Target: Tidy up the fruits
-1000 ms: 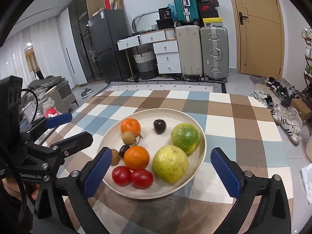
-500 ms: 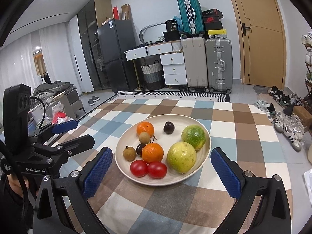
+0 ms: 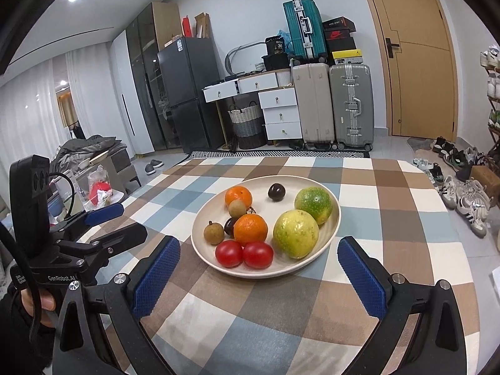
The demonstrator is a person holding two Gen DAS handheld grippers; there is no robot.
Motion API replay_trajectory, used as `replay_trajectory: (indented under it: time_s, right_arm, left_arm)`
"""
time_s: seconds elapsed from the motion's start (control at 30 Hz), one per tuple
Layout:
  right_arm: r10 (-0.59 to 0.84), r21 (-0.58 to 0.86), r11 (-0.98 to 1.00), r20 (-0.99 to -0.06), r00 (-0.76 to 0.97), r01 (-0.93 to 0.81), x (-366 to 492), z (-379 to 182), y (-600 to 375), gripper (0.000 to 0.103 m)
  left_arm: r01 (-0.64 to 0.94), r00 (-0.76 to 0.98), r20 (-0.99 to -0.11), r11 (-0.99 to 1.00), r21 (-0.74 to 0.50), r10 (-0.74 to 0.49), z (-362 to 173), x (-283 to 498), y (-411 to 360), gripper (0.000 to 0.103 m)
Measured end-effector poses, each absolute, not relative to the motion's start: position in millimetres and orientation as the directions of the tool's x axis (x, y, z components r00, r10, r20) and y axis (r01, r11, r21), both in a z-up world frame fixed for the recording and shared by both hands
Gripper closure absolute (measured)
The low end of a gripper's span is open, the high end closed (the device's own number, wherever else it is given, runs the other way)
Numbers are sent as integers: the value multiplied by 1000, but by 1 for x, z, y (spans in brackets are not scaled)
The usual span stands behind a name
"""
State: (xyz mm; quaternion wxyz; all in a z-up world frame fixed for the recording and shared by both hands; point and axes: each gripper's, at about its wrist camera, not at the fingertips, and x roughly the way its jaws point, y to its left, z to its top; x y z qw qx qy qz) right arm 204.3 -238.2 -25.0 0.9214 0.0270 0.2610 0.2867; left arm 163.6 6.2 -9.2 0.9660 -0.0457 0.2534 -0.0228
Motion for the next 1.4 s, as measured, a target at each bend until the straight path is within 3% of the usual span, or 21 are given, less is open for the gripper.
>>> replay_trajectory:
  time_s: [1.4]
  right_arm:
    - [532,197,844,-430,729,-500,200,-23,-244,0]
  left_arm:
    - [18,878,-474,994,-111,-69,-19,160,9,1]
